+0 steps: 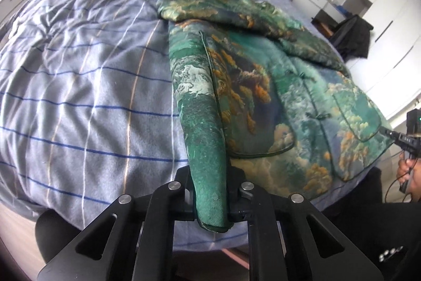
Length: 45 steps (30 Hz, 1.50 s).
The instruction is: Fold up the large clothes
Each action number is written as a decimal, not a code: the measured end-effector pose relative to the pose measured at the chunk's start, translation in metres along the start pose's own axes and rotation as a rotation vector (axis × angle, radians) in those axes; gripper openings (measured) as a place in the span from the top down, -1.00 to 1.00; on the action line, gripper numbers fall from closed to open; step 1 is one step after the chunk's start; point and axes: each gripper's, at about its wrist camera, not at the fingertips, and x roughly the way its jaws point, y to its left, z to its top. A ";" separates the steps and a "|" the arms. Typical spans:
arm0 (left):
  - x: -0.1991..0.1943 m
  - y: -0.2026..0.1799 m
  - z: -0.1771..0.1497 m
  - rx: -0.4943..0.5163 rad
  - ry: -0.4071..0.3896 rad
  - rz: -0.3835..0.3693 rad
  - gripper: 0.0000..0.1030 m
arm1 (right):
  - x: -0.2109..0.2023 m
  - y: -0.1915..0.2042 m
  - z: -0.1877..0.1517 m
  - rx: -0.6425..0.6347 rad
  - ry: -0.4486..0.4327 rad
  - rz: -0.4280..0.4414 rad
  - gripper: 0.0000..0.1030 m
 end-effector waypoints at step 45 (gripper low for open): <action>0.031 0.072 0.215 -0.300 -0.142 -0.171 -0.93 | 0.114 -0.107 0.214 0.616 -0.177 0.449 -0.87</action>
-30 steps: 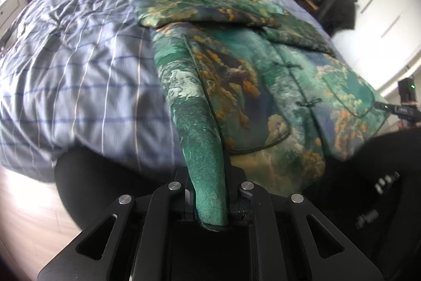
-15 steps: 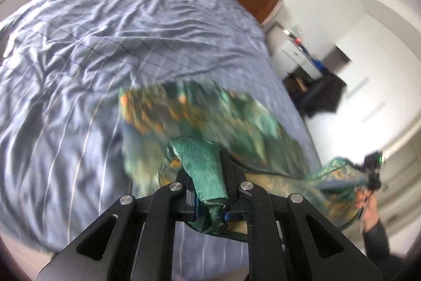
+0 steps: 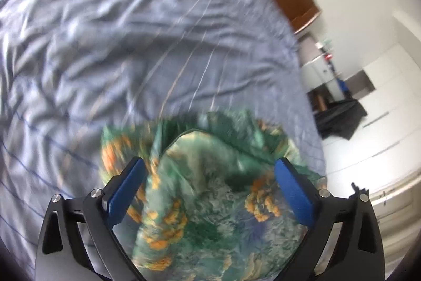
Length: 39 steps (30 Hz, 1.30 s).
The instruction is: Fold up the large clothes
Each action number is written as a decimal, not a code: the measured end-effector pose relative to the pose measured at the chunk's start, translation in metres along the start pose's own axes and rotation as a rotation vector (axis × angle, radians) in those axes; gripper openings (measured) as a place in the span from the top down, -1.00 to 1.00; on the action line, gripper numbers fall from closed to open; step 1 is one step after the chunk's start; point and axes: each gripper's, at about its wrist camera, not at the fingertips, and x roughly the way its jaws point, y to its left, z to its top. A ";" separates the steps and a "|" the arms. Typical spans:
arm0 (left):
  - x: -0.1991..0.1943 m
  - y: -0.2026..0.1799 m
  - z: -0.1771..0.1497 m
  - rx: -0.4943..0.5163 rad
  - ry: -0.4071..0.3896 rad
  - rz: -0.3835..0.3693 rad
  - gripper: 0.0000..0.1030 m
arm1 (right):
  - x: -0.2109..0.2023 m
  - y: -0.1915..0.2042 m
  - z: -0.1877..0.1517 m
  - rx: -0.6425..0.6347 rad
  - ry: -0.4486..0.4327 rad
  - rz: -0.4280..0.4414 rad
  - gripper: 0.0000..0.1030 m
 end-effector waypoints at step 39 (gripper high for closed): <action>0.151 -0.006 -0.023 0.342 -0.197 0.517 0.72 | 0.142 0.012 -0.017 -0.840 -0.160 -0.910 0.72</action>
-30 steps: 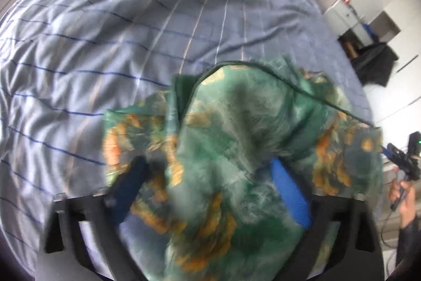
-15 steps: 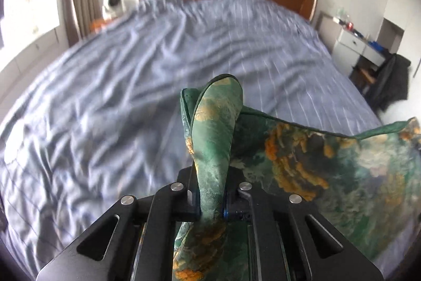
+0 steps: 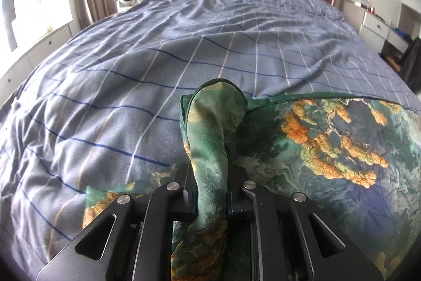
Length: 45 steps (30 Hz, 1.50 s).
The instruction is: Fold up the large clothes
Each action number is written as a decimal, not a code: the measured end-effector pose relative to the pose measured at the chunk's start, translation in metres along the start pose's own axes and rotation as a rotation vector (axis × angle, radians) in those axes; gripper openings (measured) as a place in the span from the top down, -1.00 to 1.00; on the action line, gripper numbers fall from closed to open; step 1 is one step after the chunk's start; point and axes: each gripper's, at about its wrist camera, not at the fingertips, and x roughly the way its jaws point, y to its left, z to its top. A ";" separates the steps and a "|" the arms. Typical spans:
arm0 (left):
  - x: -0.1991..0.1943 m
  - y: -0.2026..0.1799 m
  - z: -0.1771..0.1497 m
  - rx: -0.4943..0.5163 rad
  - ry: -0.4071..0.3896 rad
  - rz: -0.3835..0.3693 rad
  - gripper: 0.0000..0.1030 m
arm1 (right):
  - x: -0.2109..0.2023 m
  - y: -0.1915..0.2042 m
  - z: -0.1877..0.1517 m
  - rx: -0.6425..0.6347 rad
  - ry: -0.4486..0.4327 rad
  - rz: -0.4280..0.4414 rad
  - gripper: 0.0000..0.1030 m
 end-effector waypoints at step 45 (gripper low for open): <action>-0.159 -0.067 -0.035 0.149 0.037 -0.283 -0.90 | -0.199 -0.037 -0.128 0.030 -0.077 0.225 0.00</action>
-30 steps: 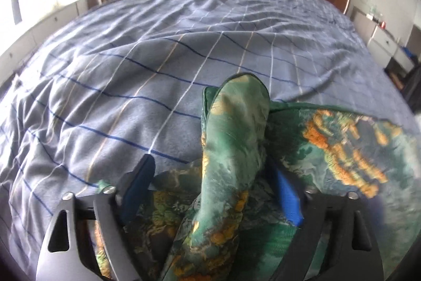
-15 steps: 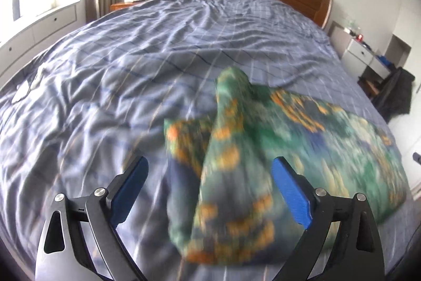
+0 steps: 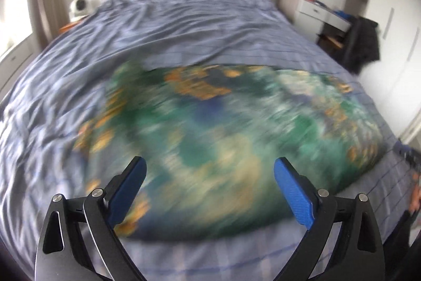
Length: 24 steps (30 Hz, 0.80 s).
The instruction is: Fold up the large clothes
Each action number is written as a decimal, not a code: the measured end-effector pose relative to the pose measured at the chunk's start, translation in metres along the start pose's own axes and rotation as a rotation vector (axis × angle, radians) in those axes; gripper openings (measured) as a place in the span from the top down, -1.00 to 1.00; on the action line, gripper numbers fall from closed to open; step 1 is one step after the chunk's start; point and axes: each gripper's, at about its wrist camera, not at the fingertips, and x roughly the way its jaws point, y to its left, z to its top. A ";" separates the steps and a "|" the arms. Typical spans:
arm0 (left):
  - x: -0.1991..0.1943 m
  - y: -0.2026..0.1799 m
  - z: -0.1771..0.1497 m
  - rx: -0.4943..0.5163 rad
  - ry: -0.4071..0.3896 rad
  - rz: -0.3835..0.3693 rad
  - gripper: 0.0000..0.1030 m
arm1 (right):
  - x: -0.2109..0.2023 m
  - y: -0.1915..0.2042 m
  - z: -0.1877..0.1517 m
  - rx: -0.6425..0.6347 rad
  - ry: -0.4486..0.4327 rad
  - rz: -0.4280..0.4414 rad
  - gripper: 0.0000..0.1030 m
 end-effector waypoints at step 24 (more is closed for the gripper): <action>0.042 -0.091 -0.032 0.295 0.034 0.077 -0.90 | -0.027 0.048 -0.068 0.108 0.031 0.224 -0.01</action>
